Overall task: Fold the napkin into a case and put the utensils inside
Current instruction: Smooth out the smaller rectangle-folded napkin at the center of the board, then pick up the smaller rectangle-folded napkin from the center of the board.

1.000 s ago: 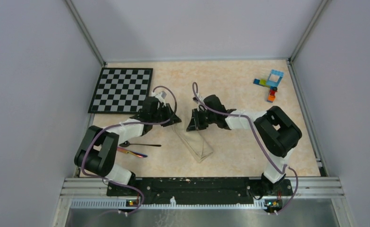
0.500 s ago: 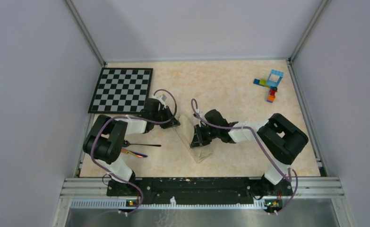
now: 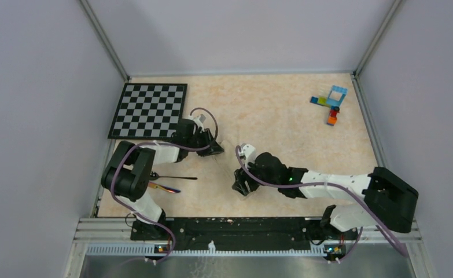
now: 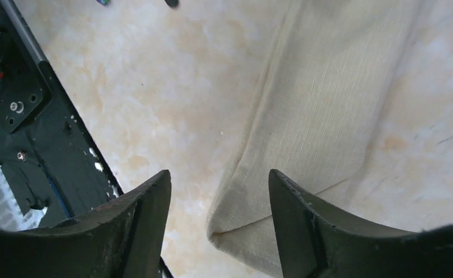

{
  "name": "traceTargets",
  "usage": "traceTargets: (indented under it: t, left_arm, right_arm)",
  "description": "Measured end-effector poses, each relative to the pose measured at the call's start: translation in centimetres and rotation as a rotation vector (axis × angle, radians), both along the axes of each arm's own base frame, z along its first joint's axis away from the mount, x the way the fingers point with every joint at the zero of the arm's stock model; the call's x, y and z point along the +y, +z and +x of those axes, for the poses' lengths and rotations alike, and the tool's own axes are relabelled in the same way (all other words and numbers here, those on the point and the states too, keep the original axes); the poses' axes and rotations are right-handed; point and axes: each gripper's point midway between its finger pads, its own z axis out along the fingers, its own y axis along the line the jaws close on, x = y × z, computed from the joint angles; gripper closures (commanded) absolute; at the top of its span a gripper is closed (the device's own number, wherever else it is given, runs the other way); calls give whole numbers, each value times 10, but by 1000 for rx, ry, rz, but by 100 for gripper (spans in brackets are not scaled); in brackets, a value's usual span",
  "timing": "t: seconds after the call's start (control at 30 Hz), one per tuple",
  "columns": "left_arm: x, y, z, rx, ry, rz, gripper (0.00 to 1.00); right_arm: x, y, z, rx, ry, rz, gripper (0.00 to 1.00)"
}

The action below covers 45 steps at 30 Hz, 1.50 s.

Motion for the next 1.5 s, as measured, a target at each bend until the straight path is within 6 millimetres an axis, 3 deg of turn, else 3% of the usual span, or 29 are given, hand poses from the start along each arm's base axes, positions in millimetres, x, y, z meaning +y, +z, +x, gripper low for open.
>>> traceTargets:
  t: [0.1,0.13,0.17,0.2,0.3,0.5,0.67,0.77,0.87,1.03,1.07,1.2,1.3,1.4,1.5]
  left_arm:
    - [-4,14,-2,9,-31,-28,54]
    - [-6,21,-2,6,-39,-43,31]
    - [-6,29,-1,-1,-44,-59,15]
    - [-6,41,0,-9,-43,-82,12]
    - [2,73,5,-52,-18,-129,17]
    - [44,128,8,-155,111,-155,17]
    - [85,143,-7,-183,253,-96,14]
    - [99,149,-20,-211,316,-59,12]
    - [109,158,-30,-247,365,-30,11]
    - [120,162,-38,-266,414,4,11]
    - [121,161,-40,-262,420,10,11]
    - [126,157,-43,-249,435,36,10]
    - [128,153,-44,-236,442,52,10]
    - [129,149,-47,-221,444,61,10]
    - [130,150,-48,-224,446,62,10]
  right_arm:
    - [1,32,6,-163,4,23,31]
    - [1,36,9,-195,-2,20,31]
    - [2,39,13,-228,-11,7,32]
    - [2,39,19,-262,-27,-18,33]
    - [10,32,31,-332,-61,-109,39]
    - [37,11,43,-395,-93,-265,40]
    - [38,-15,50,-383,-143,-365,42]
    - [31,-32,52,-371,-173,-421,47]
    - [35,-33,58,-375,-228,-436,60]
    - [38,-36,63,-398,-301,-450,100]
    - [37,-37,64,-405,-308,-455,100]
    - [38,-34,61,-396,-300,-446,100]
    - [43,-25,47,-326,-232,-387,100]
    - [55,2,32,-206,-161,-237,100]
    - [67,34,28,-71,-128,-49,100]
